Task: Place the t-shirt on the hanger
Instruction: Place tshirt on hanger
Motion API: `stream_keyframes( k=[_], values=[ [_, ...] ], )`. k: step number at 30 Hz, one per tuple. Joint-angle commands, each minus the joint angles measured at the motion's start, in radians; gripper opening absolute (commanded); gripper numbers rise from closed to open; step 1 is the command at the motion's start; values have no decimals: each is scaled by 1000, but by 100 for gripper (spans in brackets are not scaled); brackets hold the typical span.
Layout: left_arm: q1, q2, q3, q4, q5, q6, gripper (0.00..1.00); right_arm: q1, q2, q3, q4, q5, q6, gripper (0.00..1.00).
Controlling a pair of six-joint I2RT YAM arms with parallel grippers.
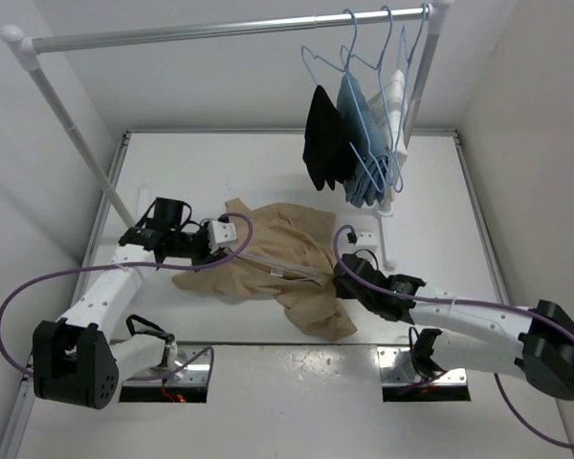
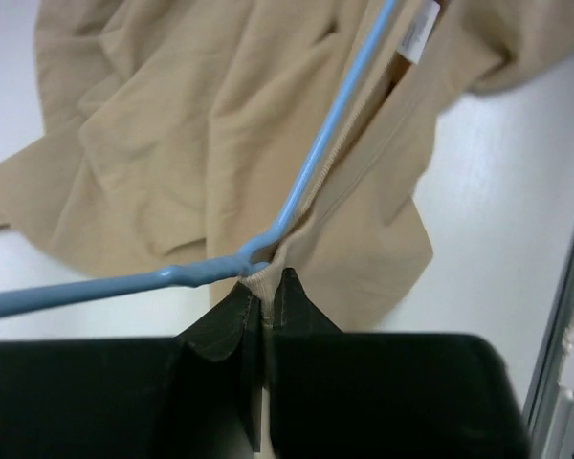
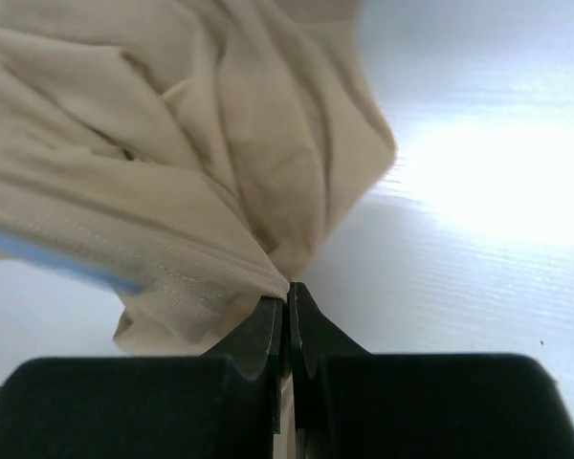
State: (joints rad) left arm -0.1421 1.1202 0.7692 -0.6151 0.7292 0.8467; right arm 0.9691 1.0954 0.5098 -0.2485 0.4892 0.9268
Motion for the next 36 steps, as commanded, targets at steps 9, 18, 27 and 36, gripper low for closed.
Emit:
stream_keyframes(
  k=[9, 18, 27, 36],
  values=[
    [13, -19, 45, -80, -80, 264, 0, -75, -158, -80, -29, 57, 103, 0],
    [-48, -19, 18, 144, -261, -10, 0, -75, -68, 44, 136, -276, -205, 0],
    [-206, -66, -7, 153, -372, 66, 0, -75, -51, 139, 187, -420, -273, 0],
    [-319, -99, 44, 132, -128, 48, 0, -75, 41, 217, 209, -498, -296, 0]
  ],
)
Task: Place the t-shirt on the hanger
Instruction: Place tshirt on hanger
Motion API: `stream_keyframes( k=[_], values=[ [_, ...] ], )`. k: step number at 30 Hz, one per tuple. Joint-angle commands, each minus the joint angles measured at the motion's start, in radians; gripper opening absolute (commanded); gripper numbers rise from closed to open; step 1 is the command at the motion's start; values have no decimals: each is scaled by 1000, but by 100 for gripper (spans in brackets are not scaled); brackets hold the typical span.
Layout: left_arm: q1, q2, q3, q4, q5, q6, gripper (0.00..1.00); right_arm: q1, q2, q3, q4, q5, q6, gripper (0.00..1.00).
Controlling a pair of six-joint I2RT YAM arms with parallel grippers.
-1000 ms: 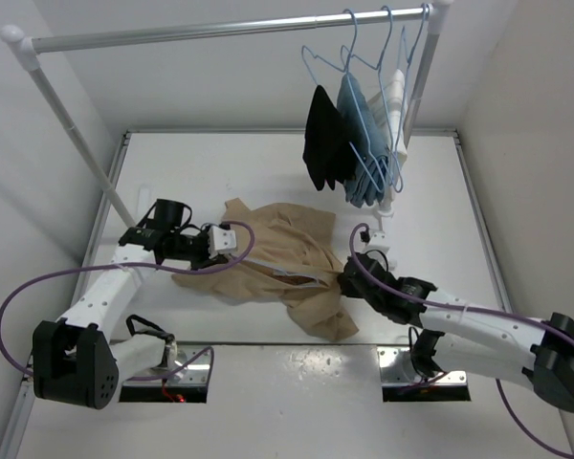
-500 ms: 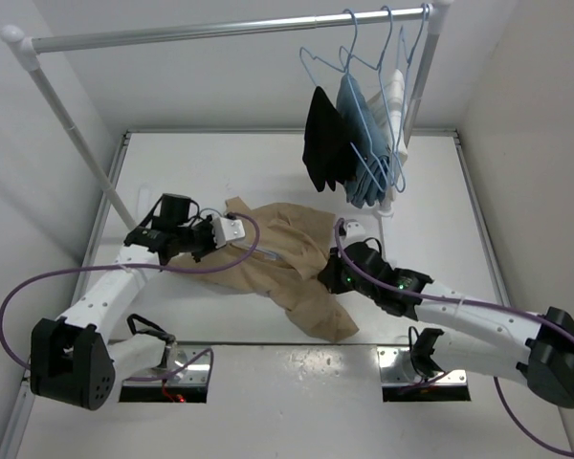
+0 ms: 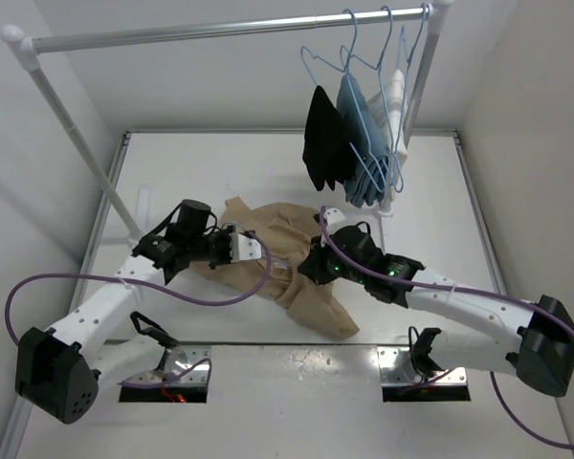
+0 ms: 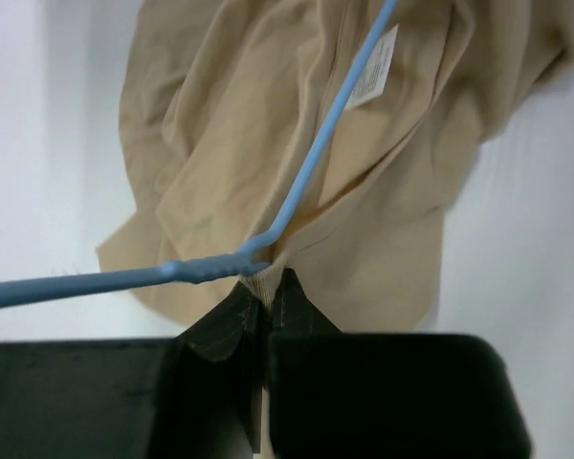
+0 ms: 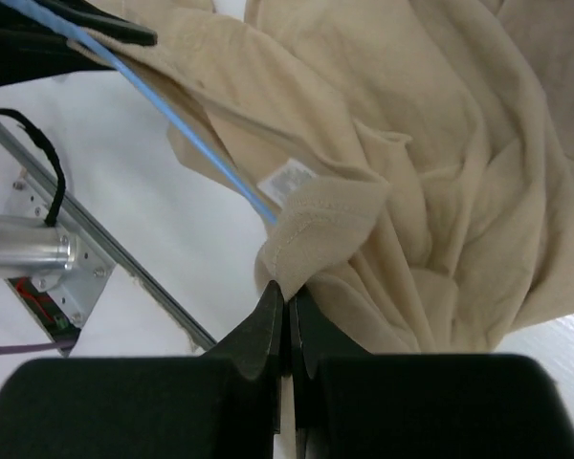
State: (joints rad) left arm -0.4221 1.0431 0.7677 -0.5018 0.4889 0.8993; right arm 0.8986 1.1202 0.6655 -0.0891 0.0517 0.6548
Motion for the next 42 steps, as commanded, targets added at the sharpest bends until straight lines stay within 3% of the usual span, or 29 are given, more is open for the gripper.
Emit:
stream_keyframes(
  k=[1, 9, 11, 13, 16, 19, 27, 36, 42],
  values=[
    [-49, -22, 54, 19, 123, -5, 0, -4, 16, 62, 34, -61, -47, 0],
    [-69, -22, 31, 51, 166, -48, 0, -4, -55, 65, -125, -72, -182, 3],
    [-69, -22, 22, 51, 194, -62, 0, -4, -68, 65, -178, -47, -216, 14],
    [-60, -22, 22, 60, 232, -71, 0, -4, -68, 83, -220, -47, -234, 35],
    [-60, -12, 12, 60, 232, -60, 0, -4, -59, 132, -293, -47, -280, 55],
    [-50, -12, 2, 60, 220, -51, 0, -4, -68, 167, -362, -26, -319, 65],
    [-10, -3, -70, 95, 299, -106, 0, -4, -83, 219, -373, -26, -348, 70],
    [9, -3, -122, 164, 364, -163, 0, 14, 149, 275, -167, -220, -325, 72],
    [29, -3, -113, 183, 355, -172, 0, 14, 237, 286, -103, -286, -314, 62]
  ],
)
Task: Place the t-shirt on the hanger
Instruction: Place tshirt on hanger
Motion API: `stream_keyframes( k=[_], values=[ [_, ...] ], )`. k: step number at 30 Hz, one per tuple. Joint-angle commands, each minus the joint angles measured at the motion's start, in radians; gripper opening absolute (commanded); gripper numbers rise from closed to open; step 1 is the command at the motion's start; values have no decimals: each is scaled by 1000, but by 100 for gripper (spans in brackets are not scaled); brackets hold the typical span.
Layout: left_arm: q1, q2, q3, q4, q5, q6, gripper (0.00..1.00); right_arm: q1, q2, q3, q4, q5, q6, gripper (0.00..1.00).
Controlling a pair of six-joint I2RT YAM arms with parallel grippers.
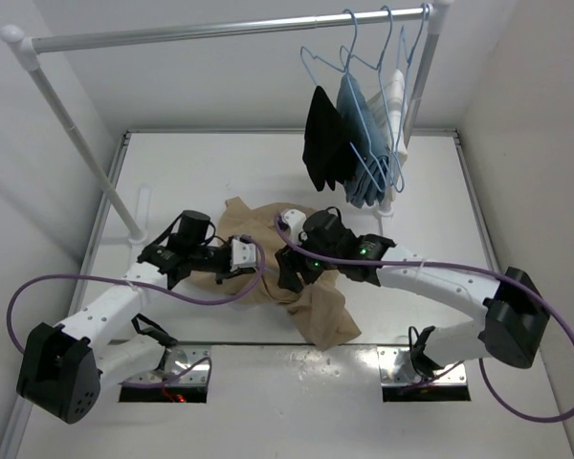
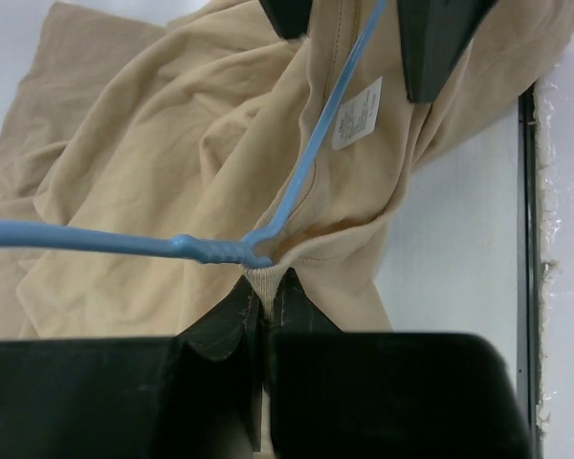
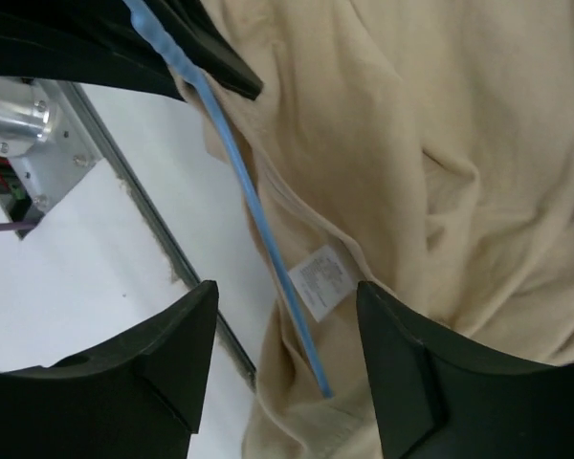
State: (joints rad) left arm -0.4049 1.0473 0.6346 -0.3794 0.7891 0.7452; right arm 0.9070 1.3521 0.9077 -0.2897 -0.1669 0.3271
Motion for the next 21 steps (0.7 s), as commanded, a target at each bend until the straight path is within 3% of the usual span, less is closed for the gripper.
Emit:
stream_keyframes(
  k=[1, 6, 10, 14, 19, 21],
  values=[
    [21, -16, 20, 60, 55, -18, 0, 15, 5, 43, 113, -68, 23, 59],
    [21, -17, 20, 70, 65, -27, 0, 15, 41, 25, 155, -59, 41, 38],
    [31, -17, 20, 80, 74, -38, 0, 15, 84, 25, 181, -59, 61, 14],
    [50, -17, 20, 80, 75, -49, 0, 15, 73, 34, 181, -26, 70, 0],
    [90, 5, 42, 56, 105, -37, 2, 15, -50, -9, 169, 55, 49, 0],
    [119, 5, 68, 14, 105, 6, 18, 15, -96, -9, 127, 90, 38, 0]
  ],
)
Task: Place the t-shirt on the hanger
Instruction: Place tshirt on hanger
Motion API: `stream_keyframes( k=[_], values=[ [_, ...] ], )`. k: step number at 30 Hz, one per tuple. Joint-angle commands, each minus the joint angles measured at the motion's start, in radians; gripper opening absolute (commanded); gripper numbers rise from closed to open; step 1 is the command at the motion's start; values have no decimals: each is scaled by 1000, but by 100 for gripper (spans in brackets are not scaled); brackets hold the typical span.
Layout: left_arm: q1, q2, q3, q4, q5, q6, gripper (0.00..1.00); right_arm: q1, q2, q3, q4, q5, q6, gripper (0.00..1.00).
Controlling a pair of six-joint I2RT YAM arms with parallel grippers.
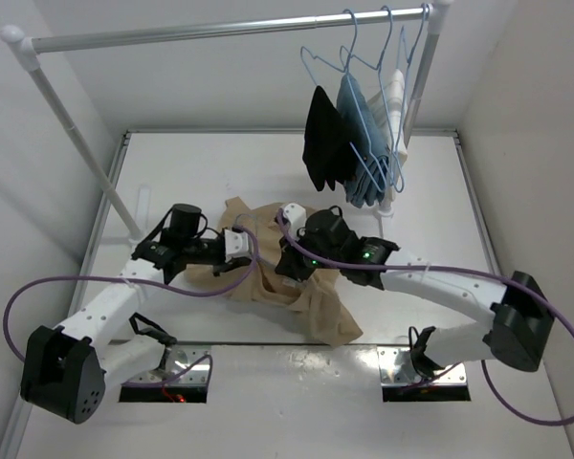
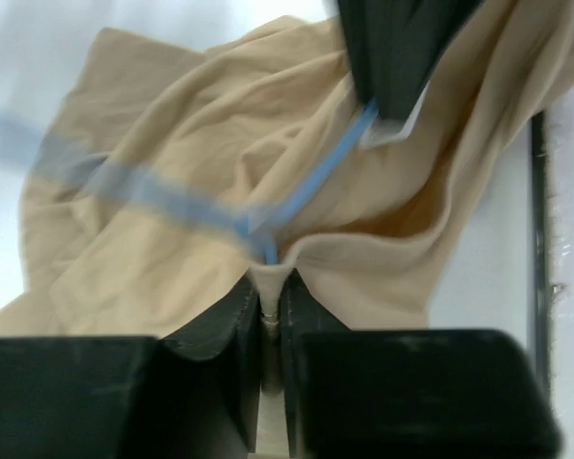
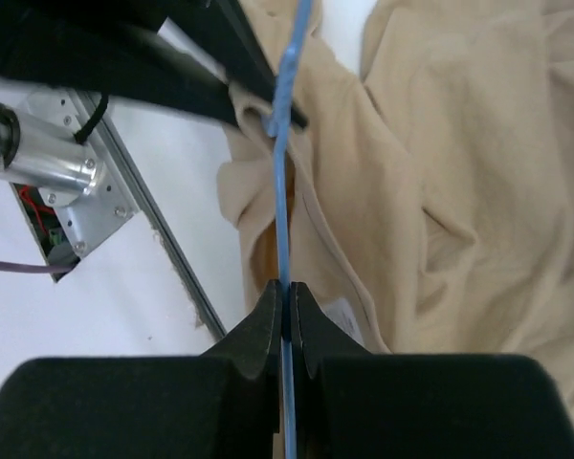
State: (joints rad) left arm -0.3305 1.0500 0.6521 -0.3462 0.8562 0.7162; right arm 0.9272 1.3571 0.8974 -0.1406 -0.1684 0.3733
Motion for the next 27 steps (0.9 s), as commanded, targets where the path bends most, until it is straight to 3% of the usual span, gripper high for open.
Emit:
stream_keyframes(
  k=[1, 8, 17, 22, 24, 27],
  values=[
    [54, 13, 50, -31, 38, 49, 19, -5, -139, -9, -37, 92, -20, 0],
    [130, 68, 109, -100, 27, 138, 21, -5, -266, -9, -132, 156, -39, 0],
    [160, 96, 161, -100, 27, 157, 27, -5, -299, 58, -183, 175, -66, 0],
    [169, 96, 202, -91, 38, 103, 56, -5, -299, 89, -183, 185, -76, 0],
    [169, 96, 213, -82, 38, 89, 63, -5, -299, 115, -174, 185, -76, 0],
    [179, 87, 244, -82, 29, 39, 85, -5, -274, 176, -174, 213, -96, 0]
  ],
)
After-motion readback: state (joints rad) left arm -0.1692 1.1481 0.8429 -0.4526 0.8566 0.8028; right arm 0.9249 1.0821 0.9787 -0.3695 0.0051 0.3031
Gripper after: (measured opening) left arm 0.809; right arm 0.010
